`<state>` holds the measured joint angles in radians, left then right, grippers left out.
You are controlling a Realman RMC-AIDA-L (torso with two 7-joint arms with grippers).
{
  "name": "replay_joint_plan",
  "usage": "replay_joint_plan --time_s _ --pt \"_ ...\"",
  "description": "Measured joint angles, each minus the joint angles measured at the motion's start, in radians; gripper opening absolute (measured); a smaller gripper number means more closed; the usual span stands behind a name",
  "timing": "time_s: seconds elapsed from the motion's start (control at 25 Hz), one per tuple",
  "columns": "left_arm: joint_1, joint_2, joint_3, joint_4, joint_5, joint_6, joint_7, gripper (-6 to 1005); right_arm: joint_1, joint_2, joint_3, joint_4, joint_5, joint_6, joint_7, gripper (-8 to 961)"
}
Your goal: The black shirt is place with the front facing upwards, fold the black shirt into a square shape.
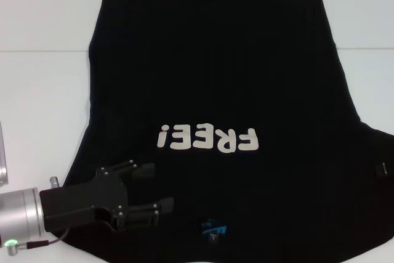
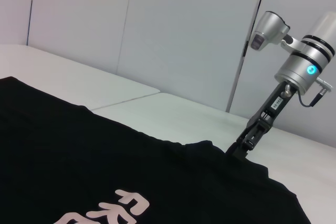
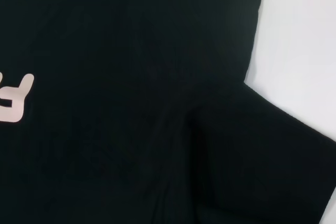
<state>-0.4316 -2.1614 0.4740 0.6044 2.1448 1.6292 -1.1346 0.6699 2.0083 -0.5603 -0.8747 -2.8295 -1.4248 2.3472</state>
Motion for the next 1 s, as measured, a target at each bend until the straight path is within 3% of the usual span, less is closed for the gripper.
replay_joint_plan --time_s 0.24,0.68,0.8,1.0 --pt "-0.001 0.000 0.000 0.000 0.000 -0.001 -0.001 855 -0.002 0.000 0.000 -0.009 -0.001 -0.004 0.001 905" --pt "-0.003 0.000 -0.003 0.000 0.000 0.002 -0.001 854 -0.006 -0.002 0.000 -0.009 -0.006 -0.003 0.001 476" --pt "-0.003 0.000 -0.003 0.000 0.000 0.003 -0.001 855 -0.006 -0.002 0.000 -0.009 -0.006 -0.003 0.001 231" --pt "-0.002 0.000 -0.002 0.000 0.000 0.006 -0.001 855 -0.005 -0.002 -0.008 -0.009 -0.007 -0.004 0.002 140"
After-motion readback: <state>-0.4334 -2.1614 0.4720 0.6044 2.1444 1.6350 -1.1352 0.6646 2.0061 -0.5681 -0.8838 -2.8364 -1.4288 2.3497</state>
